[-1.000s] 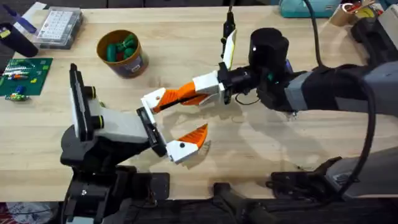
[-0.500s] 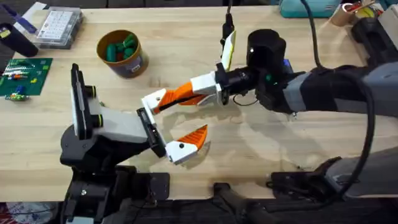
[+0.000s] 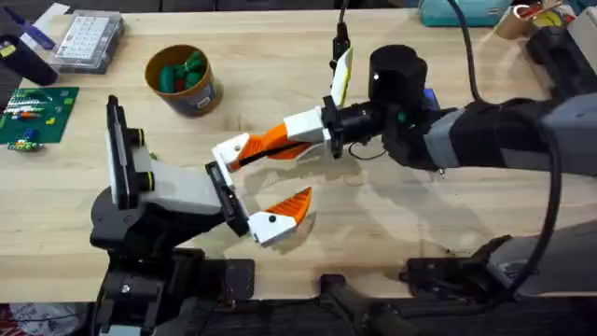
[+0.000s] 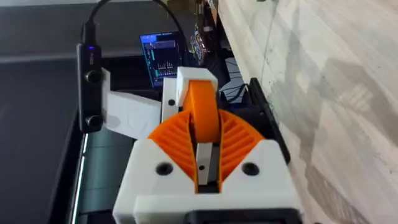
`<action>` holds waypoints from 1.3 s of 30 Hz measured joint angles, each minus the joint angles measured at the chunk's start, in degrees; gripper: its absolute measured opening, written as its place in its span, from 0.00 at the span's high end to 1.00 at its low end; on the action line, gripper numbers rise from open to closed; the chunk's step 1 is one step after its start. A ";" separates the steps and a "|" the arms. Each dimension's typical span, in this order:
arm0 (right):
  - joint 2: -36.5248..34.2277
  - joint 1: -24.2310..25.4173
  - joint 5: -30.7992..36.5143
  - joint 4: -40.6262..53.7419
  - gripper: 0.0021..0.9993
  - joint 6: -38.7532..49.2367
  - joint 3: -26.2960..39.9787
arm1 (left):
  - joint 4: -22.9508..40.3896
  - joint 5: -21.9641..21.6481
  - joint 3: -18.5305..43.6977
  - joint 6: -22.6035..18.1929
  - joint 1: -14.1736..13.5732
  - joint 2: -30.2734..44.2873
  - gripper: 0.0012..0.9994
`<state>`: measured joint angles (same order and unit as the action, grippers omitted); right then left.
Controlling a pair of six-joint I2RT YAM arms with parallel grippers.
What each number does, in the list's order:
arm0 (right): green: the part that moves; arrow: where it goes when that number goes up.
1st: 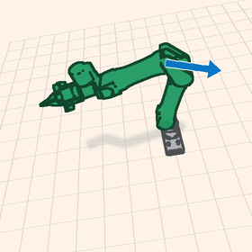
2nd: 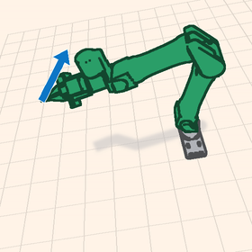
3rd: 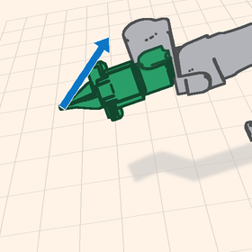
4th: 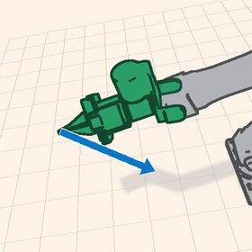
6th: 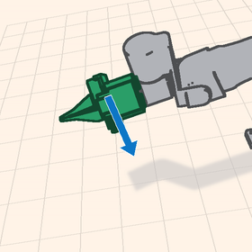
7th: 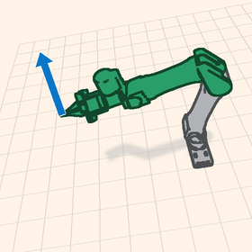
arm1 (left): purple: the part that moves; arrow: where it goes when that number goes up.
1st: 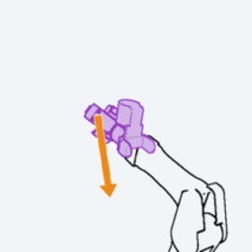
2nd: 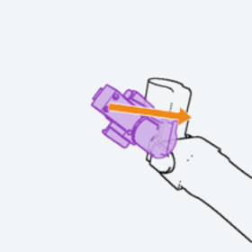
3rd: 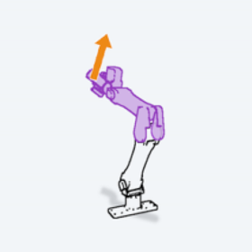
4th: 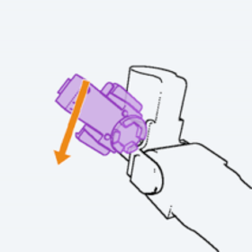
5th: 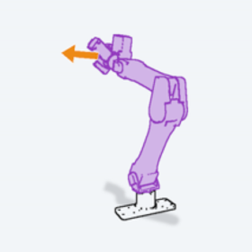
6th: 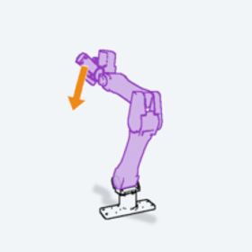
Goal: Pick up the gripper from the table and insert it into the empty holder that is missing its gripper. Then pick up a screw, insert it into the mounting hole, and use the screwdriver to tighten it. Finally, clean up the table by picking up the vegetable and placing it into the bucket.
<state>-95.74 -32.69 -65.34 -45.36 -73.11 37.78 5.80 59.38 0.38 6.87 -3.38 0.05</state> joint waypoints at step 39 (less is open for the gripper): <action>0.00 6.89 0.56 0.48 0.10 -0.17 0.00 | 0.25 2.40 0.00 -0.85 -0.13 -0.01 0.01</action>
<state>-95.74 -25.80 -64.78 -44.88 -73.28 37.78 6.04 61.78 0.38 6.02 -3.51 0.04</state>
